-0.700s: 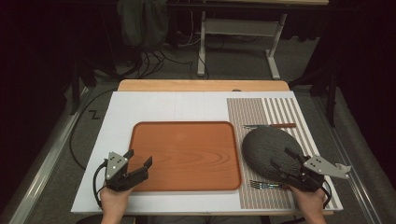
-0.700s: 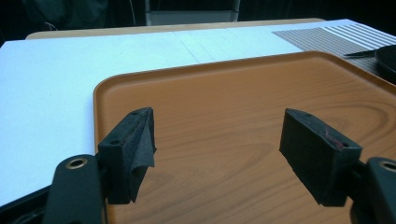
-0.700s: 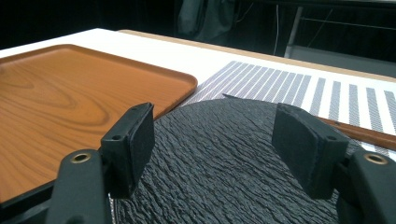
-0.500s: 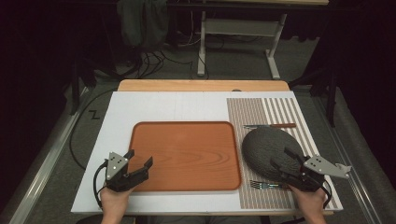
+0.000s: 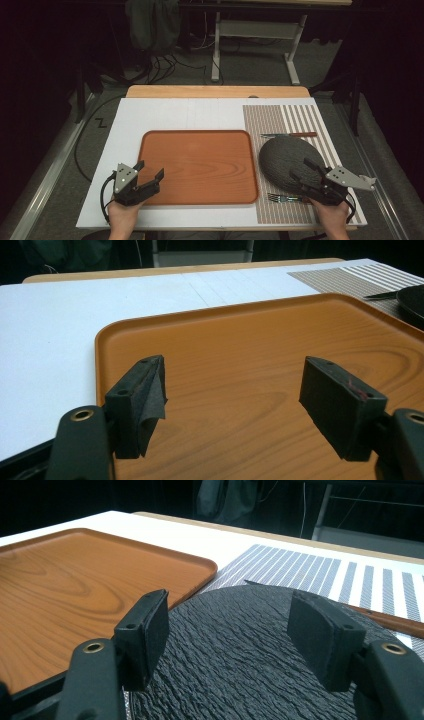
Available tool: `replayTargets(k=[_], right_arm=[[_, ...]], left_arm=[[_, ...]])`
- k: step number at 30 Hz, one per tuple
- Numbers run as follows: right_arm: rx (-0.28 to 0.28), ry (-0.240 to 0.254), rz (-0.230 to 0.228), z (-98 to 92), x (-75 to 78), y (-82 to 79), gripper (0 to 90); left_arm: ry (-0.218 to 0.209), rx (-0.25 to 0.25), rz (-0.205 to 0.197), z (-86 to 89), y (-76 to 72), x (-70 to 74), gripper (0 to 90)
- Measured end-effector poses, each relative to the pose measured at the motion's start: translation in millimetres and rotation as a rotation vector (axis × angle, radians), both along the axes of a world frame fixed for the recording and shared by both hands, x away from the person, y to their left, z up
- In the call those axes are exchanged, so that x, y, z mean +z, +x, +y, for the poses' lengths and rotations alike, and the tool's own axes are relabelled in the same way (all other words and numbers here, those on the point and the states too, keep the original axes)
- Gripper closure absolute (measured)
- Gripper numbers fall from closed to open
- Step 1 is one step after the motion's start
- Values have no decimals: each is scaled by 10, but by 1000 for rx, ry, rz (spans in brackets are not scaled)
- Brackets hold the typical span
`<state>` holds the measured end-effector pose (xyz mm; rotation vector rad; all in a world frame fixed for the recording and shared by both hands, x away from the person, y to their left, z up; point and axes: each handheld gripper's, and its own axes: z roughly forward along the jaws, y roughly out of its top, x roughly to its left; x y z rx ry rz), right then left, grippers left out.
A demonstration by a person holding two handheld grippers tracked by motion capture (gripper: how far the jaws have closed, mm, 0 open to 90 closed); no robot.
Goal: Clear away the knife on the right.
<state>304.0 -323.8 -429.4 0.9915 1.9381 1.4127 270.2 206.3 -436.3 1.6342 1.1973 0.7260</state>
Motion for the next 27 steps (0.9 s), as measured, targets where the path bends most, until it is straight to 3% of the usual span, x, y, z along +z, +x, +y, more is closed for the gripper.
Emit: replayTargets(k=[14,22,27], right_arm=[[-1,-23,-21,4,59,-2,322],[7,0,31,-43,88,79,352],[15,-19,54,-41,93,140,358]], left_arm=[[-2,8,8,3,-9,-5,269],[-6,16,8,-9,-12,-13,269],[-5,16,11,-15,-9,-16,269]])
